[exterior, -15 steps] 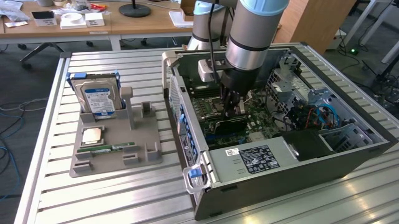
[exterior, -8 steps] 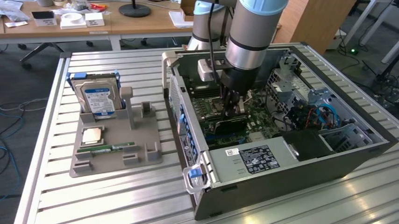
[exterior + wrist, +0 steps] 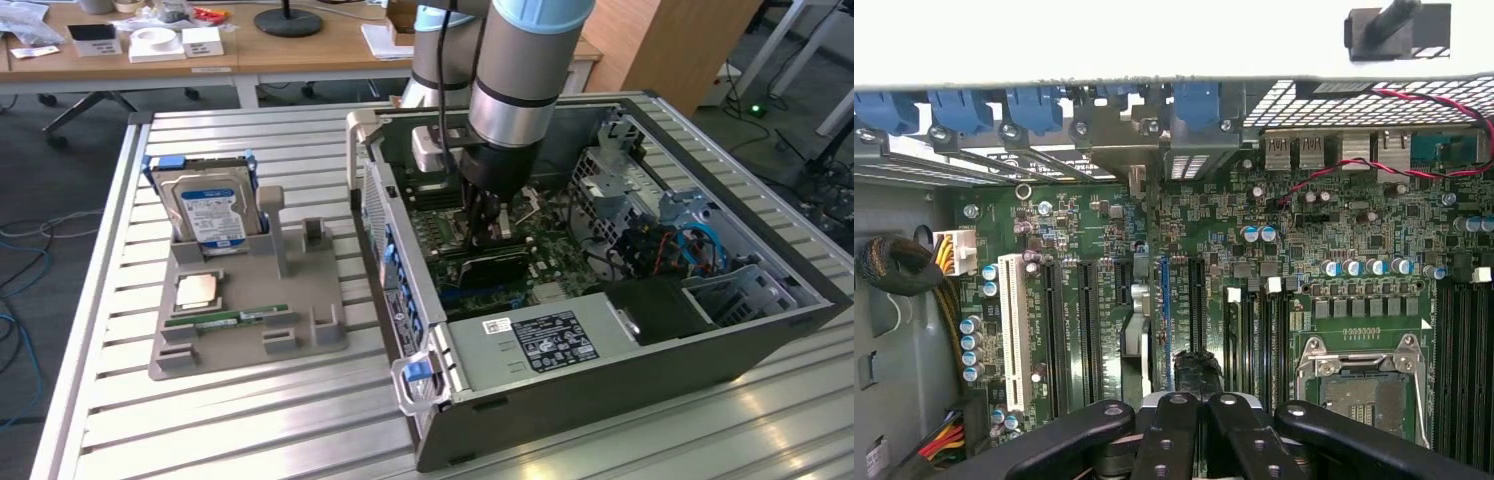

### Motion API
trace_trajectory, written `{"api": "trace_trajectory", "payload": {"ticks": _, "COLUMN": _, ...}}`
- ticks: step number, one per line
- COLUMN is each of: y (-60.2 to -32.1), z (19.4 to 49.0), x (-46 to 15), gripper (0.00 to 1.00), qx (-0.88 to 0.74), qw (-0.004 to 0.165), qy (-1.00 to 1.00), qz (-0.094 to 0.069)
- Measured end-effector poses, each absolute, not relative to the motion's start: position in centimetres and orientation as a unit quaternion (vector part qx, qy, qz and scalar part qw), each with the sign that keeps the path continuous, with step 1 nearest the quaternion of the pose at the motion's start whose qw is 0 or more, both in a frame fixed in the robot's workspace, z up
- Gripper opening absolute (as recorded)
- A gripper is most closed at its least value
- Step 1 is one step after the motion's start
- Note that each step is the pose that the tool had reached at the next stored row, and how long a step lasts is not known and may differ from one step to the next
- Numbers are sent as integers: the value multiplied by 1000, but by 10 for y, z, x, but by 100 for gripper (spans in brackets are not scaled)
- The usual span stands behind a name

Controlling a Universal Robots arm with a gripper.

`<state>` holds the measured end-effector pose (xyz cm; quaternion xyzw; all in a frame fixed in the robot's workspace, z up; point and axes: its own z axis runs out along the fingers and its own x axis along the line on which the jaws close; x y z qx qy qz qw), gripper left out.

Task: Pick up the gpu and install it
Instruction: 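Press down on the gpu until it lock into place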

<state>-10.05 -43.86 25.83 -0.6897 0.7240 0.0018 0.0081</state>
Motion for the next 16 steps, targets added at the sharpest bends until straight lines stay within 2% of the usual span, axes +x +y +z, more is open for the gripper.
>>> {"api": "trace_trajectory", "payload": {"ticks": 16, "y": -439, "z": 270, "x": -100, "gripper": 11, "qx": -690, "qw": 8, "qy": 724, "qz": 2}}
